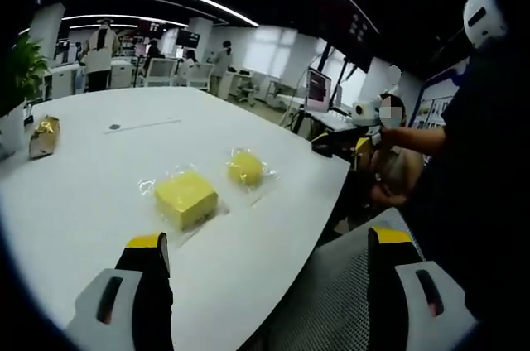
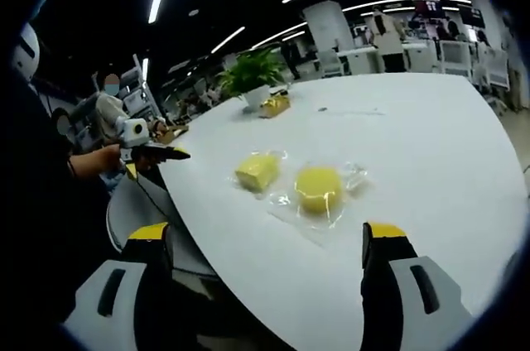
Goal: Compare the silicone blocks by pressing each to a similar depth, holding the contact briefly, and releasing to observe deformation and rebound differences across the visible hardness samples.
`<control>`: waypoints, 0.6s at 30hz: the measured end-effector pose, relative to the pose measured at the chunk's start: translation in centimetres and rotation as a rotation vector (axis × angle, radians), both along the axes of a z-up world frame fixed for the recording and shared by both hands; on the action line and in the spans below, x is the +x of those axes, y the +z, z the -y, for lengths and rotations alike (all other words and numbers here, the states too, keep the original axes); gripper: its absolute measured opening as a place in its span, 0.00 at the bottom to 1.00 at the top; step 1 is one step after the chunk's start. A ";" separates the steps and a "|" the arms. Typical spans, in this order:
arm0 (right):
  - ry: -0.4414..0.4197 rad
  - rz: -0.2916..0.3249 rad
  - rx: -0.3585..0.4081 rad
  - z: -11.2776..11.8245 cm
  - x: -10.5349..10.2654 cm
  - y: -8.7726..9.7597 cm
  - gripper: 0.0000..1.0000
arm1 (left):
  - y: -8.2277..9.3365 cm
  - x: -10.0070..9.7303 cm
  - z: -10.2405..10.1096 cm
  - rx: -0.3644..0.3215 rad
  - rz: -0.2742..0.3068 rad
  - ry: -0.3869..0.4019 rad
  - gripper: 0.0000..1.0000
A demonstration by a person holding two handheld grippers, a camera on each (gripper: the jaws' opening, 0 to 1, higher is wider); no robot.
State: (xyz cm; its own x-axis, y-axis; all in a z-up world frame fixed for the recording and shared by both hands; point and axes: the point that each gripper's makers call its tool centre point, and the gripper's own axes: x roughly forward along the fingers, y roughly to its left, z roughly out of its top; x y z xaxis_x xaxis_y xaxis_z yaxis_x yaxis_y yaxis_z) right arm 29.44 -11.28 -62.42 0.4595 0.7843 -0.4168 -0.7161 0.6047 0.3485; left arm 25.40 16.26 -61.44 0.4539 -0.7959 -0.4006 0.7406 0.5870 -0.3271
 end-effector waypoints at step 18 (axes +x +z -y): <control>0.034 -0.013 -0.043 0.3 -1.3 -0.1 0.82 | -0.4 3.3 3.5 0.023 -0.162 -0.041 0.92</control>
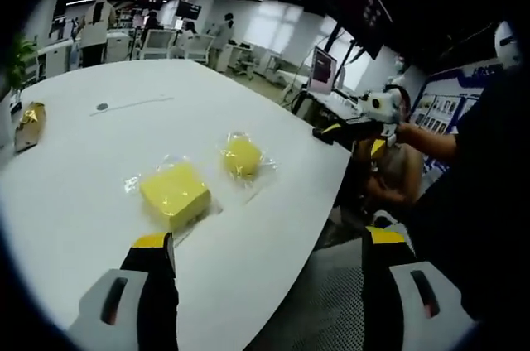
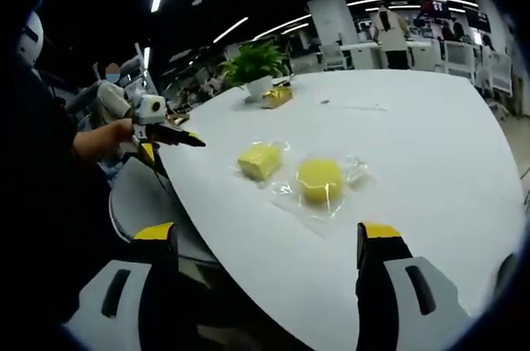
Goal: Compare the silicone blocks by pressing each to a similar depth, holding the contact briefly, and releasing to observe deformation and rebound differences across the visible hardness samples.
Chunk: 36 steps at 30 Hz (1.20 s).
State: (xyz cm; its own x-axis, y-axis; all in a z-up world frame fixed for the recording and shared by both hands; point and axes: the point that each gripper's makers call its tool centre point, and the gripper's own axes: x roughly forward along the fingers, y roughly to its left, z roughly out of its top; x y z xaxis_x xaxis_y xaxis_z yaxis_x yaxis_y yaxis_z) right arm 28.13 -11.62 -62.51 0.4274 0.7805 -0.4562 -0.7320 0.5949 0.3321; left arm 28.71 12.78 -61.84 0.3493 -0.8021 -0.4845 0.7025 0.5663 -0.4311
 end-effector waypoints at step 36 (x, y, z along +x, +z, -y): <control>-0.031 -0.012 -0.009 1.7 -2.3 -0.8 0.66 | -1.9 12.1 9.1 -0.045 -0.253 0.002 0.72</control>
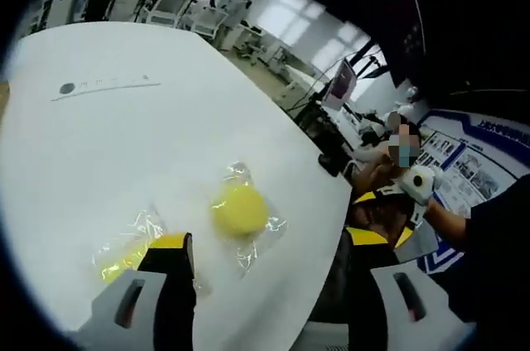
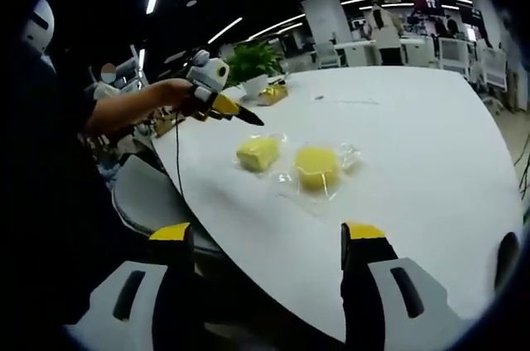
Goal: Compare the silicone blocks by pressing each to a similar depth, holding the contact briefly, and releasing to observe deformation and rebound differences across the visible hardness samples.
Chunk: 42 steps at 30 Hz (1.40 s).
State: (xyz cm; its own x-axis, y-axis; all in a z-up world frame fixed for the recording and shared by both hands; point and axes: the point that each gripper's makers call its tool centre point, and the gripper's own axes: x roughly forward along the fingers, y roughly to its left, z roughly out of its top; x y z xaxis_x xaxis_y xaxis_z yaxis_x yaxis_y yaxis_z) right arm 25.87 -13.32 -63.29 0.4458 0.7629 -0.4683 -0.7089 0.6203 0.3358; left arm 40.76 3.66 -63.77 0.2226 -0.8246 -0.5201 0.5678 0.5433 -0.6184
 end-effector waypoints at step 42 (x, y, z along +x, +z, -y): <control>-0.132 -0.026 -0.025 3.9 -0.6 -0.9 0.60 | -9.4 6.1 6.3 0.011 -0.313 0.228 0.38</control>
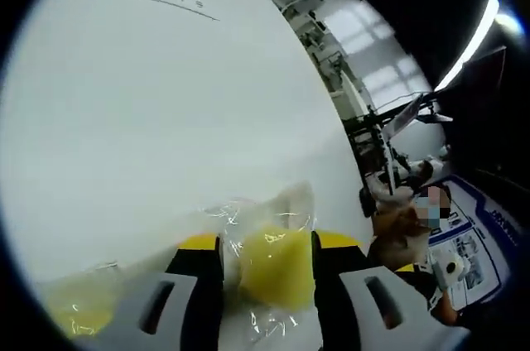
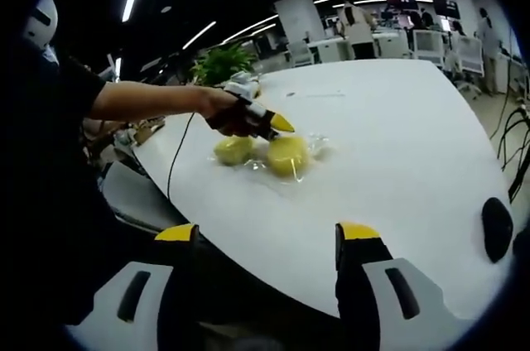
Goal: Compare the silicone blocks by pressing each to a similar depth, holding the contact briefly, and releasing to observe deformation and rebound differences across the visible hardness samples.
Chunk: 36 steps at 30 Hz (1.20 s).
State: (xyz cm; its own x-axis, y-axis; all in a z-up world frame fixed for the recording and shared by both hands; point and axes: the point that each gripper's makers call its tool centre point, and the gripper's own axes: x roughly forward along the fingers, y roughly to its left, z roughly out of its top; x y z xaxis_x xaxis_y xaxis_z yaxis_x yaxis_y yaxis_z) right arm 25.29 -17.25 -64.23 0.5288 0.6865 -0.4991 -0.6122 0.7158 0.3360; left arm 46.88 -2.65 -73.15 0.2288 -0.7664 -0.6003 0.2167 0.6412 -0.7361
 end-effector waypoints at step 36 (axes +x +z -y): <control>0.033 0.062 0.005 -1.6 0.6 0.5 0.58 | 3.8 -0.6 -0.2 -0.101 0.240 -0.039 0.00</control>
